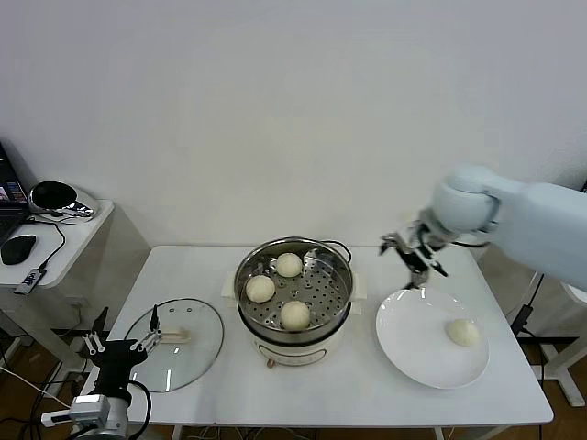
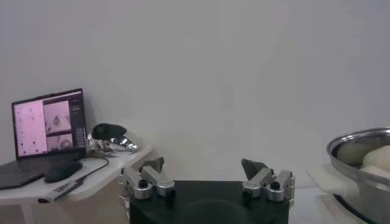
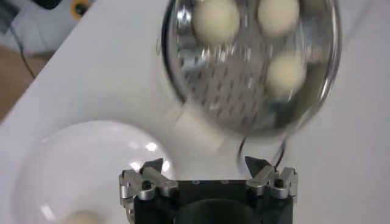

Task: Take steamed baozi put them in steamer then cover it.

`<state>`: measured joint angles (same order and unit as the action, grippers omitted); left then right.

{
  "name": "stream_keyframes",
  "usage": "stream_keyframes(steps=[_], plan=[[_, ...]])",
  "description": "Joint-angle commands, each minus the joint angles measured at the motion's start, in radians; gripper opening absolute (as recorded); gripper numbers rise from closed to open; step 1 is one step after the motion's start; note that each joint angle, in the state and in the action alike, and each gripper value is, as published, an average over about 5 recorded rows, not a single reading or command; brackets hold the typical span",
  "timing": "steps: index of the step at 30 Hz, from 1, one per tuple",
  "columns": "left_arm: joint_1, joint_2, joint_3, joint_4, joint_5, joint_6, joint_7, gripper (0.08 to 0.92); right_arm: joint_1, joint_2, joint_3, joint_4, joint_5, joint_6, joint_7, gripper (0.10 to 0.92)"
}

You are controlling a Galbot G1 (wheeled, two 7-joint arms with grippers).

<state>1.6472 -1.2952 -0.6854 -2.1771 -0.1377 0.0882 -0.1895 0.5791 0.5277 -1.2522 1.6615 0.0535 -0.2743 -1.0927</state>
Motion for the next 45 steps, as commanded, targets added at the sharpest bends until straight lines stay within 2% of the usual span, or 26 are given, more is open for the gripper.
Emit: stream_keyframes(steps=[1,7,18,28,45], plan=[[0.002,0.000,0.007,0.000,0.004,-0.001,0.000,0.823,-0.491,-0.238,0.378,-0.107,-0.177,0.004,-0.011,0.823],[0.013,-0.003,0.009,-0.003,0.015,-0.001,-0.001,0.823,-0.795,-0.153,0.685,-0.290,-0.273,0.110,-0.028,0.823],[0.017,-0.004,0.002,0.006,0.021,0.001,-0.001,0.823,-0.875,-0.002,0.753,-0.466,-0.385,0.146,0.001,0.823],[0.026,-0.005,-0.016,0.000,0.019,0.001,0.000,0.823,-0.866,0.093,0.746,-0.519,-0.402,0.154,0.004,0.812],[0.025,-0.009,-0.014,-0.007,0.019,0.002,-0.001,0.823,-0.819,0.092,0.720,-0.497,-0.385,0.147,0.005,0.681]])
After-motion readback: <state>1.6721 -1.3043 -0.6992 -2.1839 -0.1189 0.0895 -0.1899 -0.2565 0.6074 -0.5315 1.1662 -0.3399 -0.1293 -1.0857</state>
